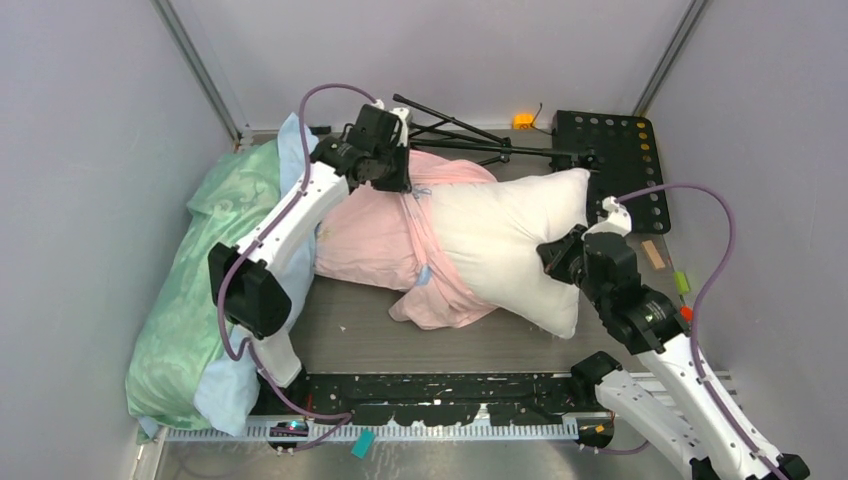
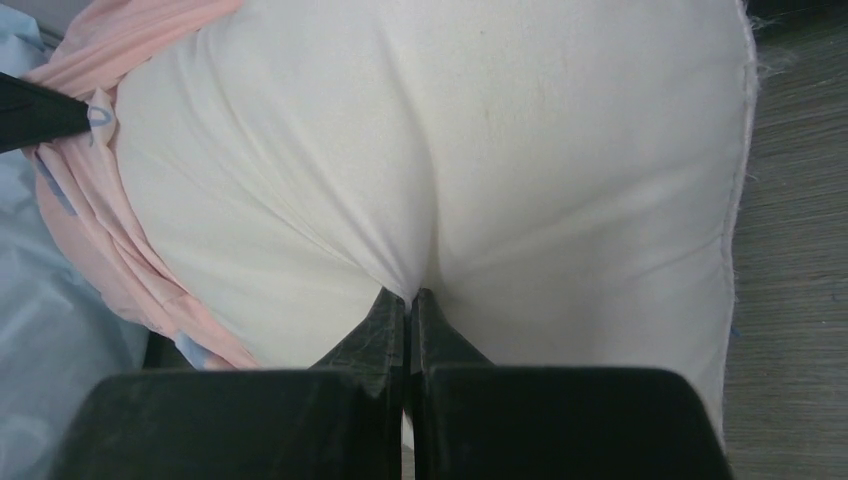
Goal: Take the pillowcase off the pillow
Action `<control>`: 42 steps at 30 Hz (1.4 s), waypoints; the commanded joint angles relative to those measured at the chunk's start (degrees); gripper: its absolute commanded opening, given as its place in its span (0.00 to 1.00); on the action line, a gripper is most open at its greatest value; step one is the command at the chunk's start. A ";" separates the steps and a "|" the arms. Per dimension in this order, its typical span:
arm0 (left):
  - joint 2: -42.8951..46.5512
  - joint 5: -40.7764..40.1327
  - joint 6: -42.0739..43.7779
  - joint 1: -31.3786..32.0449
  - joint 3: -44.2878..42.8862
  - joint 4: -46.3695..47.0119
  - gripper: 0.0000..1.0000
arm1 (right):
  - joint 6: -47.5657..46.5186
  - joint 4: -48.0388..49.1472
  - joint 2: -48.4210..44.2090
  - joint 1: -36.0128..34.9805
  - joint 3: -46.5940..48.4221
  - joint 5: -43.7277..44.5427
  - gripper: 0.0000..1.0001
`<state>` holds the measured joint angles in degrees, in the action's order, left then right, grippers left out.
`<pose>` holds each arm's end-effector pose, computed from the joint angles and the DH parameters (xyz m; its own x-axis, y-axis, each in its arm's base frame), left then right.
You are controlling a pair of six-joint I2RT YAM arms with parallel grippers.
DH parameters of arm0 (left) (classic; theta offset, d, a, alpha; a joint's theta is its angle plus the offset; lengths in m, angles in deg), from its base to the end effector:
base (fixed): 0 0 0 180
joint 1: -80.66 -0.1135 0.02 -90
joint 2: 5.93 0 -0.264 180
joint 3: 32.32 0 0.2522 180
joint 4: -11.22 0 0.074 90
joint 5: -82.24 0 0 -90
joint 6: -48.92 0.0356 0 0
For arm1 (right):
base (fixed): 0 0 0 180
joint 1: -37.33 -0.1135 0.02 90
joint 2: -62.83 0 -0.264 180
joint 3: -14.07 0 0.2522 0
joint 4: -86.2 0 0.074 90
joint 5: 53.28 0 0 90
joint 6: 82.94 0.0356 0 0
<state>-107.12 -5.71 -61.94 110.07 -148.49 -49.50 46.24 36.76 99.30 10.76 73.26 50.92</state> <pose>0.3403 -0.1933 0.3592 -0.7655 0.0230 -0.6430 0.2567 0.9273 -0.2725 0.1267 0.0536 0.3190 -0.4619 0.4538 -0.7621 0.0698 0.8751 0.4788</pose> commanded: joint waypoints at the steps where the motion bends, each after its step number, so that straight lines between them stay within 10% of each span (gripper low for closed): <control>1: 7.52 -7.63 2.37 -4.62 0.79 2.03 0.00 | -5.30 -8.03 -3.77 1.47 4.93 10.93 0.00; 4: 11.84 -2.87 2.23 -4.62 4.36 6.06 0.00 | -9.62 -8.18 -3.93 1.44 6.44 3.91 0.05; 8: 17.97 7.78 1.87 -4.59 11.90 13.01 0.00 | -14.54 -10.00 -1.05 1.47 10.64 -6.17 0.65; 11: 21.39 12.89 0.71 -4.54 19.95 18.73 0.00 | -16.48 -12.64 3.49 1.45 17.05 -6.09 0.80; 21: 22.26 20.02 -1.24 -4.54 25.09 17.98 0.00 | -17.87 -15.22 22.69 1.36 31.25 -20.04 0.89; 31: 26.82 20.40 -1.39 -4.54 30.96 16.88 0.00 | -15.56 -10.02 32.13 1.35 29.86 -9.94 0.91; 42: 39.59 22.53 -5.70 -4.01 49.29 25.48 0.00 | -21.53 -15.61 35.69 1.35 40.88 -19.59 0.91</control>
<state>-72.19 14.87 -66.05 106.07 -103.57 -24.93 30.02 23.21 133.53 12.05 106.15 33.89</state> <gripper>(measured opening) 0.022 0.904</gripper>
